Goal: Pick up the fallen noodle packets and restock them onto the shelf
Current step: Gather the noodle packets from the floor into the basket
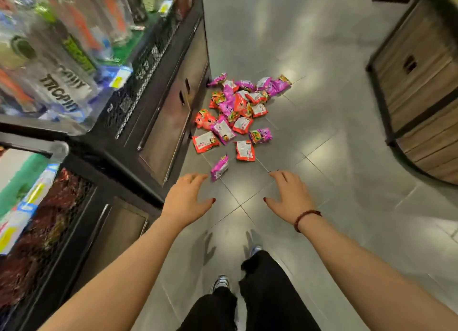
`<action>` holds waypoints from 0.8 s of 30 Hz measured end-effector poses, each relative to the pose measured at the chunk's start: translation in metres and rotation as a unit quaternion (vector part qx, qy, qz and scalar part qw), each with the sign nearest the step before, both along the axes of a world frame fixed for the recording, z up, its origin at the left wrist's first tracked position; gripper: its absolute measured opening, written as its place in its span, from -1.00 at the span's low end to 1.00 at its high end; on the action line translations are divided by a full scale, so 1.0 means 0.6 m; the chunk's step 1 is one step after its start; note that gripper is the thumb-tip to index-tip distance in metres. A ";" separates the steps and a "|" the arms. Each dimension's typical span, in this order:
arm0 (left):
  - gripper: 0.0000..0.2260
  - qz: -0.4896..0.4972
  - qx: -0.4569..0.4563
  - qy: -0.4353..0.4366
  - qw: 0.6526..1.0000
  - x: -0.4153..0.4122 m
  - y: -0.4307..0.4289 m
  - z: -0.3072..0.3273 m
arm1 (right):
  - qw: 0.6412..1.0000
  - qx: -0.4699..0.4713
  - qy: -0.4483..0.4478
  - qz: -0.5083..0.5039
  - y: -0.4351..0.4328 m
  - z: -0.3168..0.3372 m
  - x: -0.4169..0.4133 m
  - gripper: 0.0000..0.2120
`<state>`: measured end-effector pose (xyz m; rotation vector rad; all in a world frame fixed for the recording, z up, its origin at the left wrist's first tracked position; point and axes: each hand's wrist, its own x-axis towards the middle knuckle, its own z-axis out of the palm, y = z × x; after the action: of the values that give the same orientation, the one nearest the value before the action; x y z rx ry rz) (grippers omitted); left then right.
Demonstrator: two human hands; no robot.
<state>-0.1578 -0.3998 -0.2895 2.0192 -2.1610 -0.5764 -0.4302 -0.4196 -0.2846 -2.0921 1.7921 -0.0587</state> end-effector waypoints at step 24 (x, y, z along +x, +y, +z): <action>-0.37 0.111 0.104 0.036 0.988 -0.012 -0.633 -0.113 | 0.990 0.128 0.005 0.060 -0.719 -0.125 -0.021 -0.38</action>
<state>-0.1652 -0.7795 -0.3575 2.2645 -1.8698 -0.8571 -0.4425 -0.8510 -0.3593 -2.0107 1.5824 0.2045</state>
